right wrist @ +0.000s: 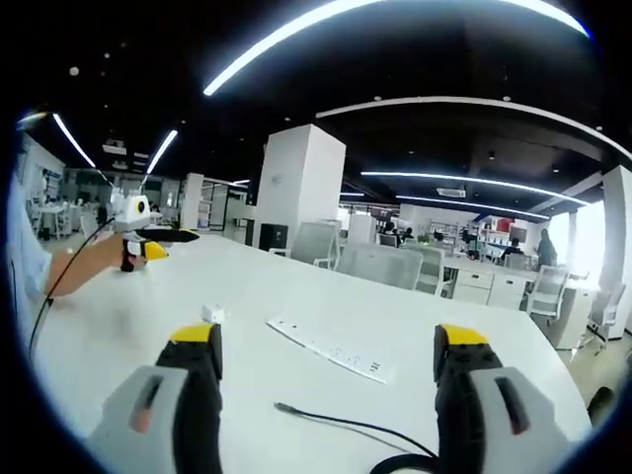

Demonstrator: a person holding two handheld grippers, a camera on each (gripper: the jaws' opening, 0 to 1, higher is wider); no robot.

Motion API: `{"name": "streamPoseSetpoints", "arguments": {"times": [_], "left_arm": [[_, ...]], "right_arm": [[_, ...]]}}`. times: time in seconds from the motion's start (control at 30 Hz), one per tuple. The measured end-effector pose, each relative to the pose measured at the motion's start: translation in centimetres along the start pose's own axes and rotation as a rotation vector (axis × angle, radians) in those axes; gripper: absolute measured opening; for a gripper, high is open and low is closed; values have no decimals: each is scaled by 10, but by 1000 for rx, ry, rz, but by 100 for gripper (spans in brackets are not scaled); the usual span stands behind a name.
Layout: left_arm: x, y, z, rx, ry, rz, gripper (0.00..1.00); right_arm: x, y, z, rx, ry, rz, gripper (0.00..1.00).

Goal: Plug the desk Type‑C cable into the charger adapter.

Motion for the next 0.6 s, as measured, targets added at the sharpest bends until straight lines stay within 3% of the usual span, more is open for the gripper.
{"name": "streamPoseSetpoints", "arguments": {"times": [0.13,0.27,0.6], "left_arm": [[7,-10,-3,1,-16,13,73],[5,-24,-12,-6,-20,-44,73],[10,-38,-32,21,6,18,73]], "right_arm": [[3,-7,3,9,-9,8,91],[8,-14,12,6,-62,43,91],[12,-33,23,30,-105,61,91]]}}
Point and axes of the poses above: the point that each gripper's makers call its tool centre point, and the gripper's own axes: y roughly backward along the fingers, z roughly to its right, x roughly out of its top, the point moved 8 cm from there along y, roughly backward along the fingers, and after that the axes turned 5 degrees about -x, right-handed, at the moved point
